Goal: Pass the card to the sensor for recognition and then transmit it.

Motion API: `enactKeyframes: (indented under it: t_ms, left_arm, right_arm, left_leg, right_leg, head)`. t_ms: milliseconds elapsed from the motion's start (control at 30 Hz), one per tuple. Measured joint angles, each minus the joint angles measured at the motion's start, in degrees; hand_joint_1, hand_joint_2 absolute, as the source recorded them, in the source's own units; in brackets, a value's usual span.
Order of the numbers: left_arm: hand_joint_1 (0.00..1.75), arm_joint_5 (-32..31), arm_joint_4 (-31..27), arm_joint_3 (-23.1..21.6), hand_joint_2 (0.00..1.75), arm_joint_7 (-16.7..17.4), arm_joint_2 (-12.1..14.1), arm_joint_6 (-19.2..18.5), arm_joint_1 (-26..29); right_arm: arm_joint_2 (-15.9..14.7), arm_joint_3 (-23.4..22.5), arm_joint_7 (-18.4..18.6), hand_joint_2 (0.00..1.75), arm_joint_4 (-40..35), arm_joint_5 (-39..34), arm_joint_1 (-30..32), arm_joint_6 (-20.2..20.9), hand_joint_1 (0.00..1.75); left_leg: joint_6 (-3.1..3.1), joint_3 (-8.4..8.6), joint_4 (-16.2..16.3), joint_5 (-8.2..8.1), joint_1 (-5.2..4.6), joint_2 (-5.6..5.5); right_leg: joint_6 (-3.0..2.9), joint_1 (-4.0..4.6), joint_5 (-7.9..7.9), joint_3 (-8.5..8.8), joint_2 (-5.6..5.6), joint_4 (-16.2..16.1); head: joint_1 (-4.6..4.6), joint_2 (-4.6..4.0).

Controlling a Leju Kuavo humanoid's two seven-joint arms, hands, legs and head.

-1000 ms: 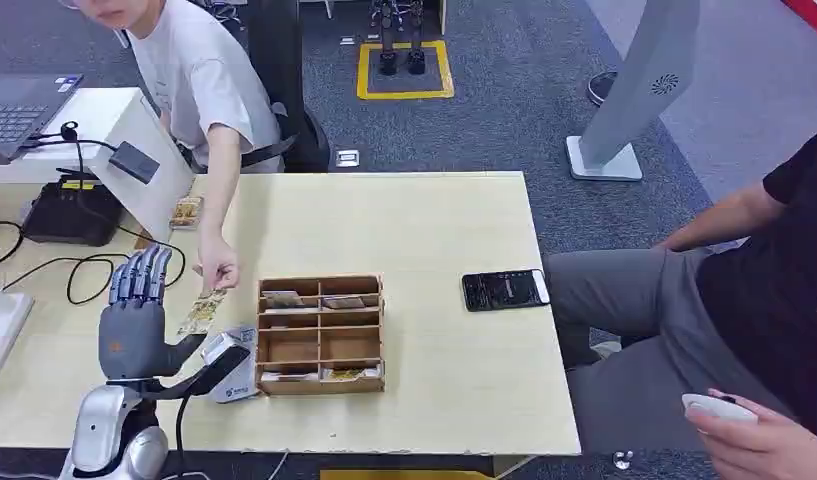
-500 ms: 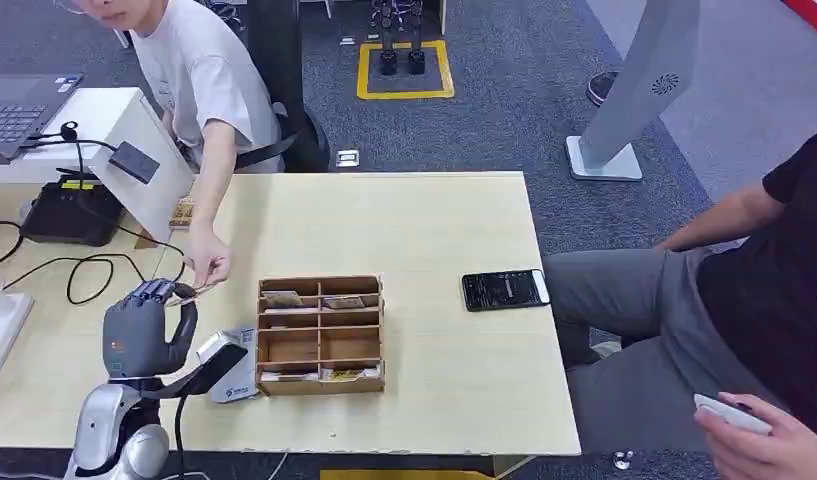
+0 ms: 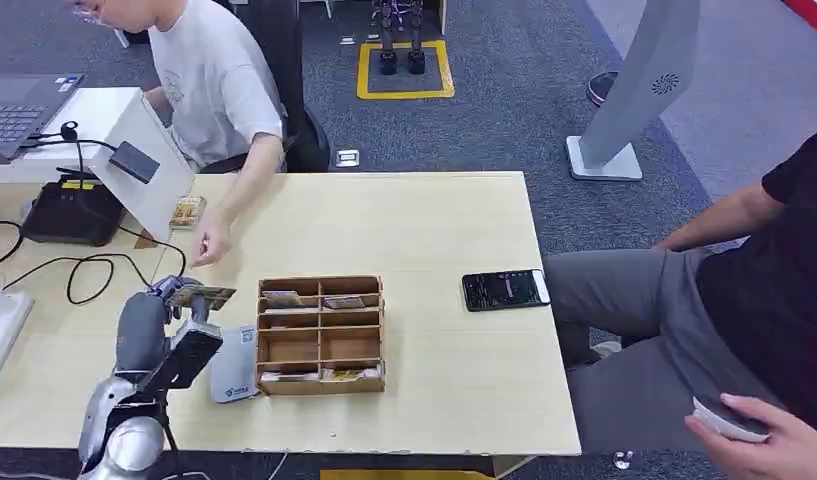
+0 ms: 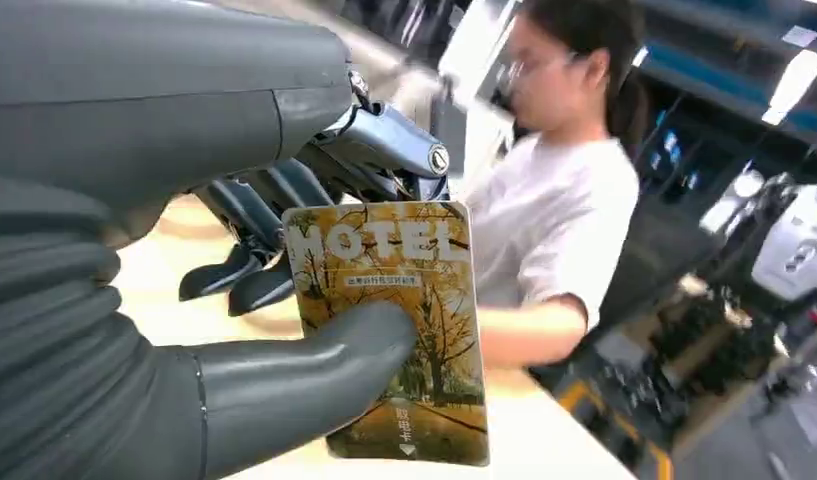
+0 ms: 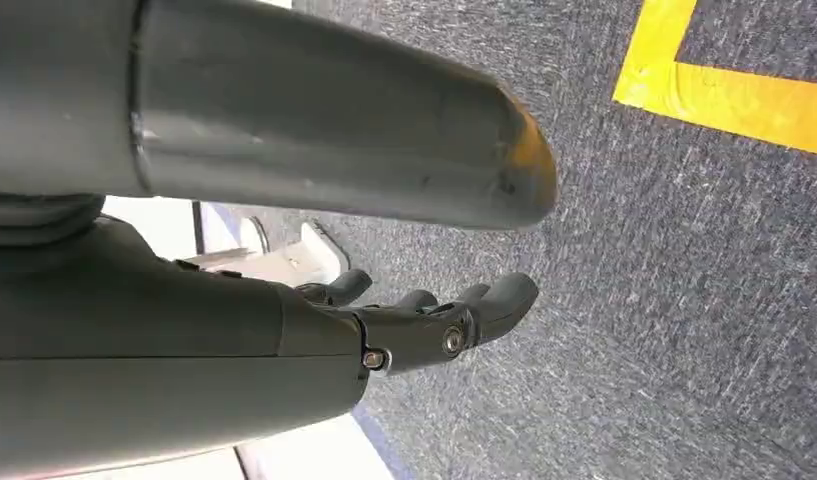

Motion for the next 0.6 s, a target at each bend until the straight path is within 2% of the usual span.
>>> enactKeyframes:
  t_ms: [133, 233, 367, 600]
  left_arm:
    - [1.75, 0.43, -0.74, 0.37, 1.75, 3.23, -1.61, -2.88, 0.04]
    - [1.75, -0.03, -0.74, 0.37, 1.75, 4.54, -2.20, -3.69, 0.06]
    - [1.75, -1.54, -0.65, 0.37, 1.75, 6.27, -2.92, -3.99, 0.16]
    - [1.75, -2.87, 1.47, 0.52, 1.75, 7.03, -4.15, -3.23, 0.63]
  right_arm:
    - [0.07, -0.02, 0.24, 0.00, 0.00, -0.13, 0.01, -0.04, 0.00]
    - [0.13, 0.00, 0.35, 0.00, -0.02, -0.13, 0.04, -0.13, 0.00]
    - [0.18, 0.00, 0.48, 0.00, -0.02, -0.15, 0.03, -0.17, 0.00]
    - [0.31, -0.02, 0.46, 0.00, -0.02, -0.11, 0.03, -0.17, 0.00]
  left_leg:
    - [0.00, 0.00, 0.00, 0.00, 0.00, 0.00]
    - [0.00, 0.01, 0.00, 0.00, 0.00, 0.00]
    - [0.00, 0.00, 0.00, 0.00, 0.00, 0.00]
    - [0.00, -0.01, 0.00, 0.00, 0.00, 0.00]
  right_leg:
    - [0.00, 0.00, 0.00, 0.00, 0.00, 0.00]
    - [0.00, 0.00, 0.00, 0.00, 0.00, 0.00]
    - [0.00, 0.00, 0.00, 0.00, 0.00, 0.00]
    - [0.00, 0.00, 0.00, 0.00, 0.00, 0.00]
  head:
    - [-0.02, 0.02]
    - [0.00, 0.02]
    - [0.00, 0.00]
    - [0.00, 0.00]
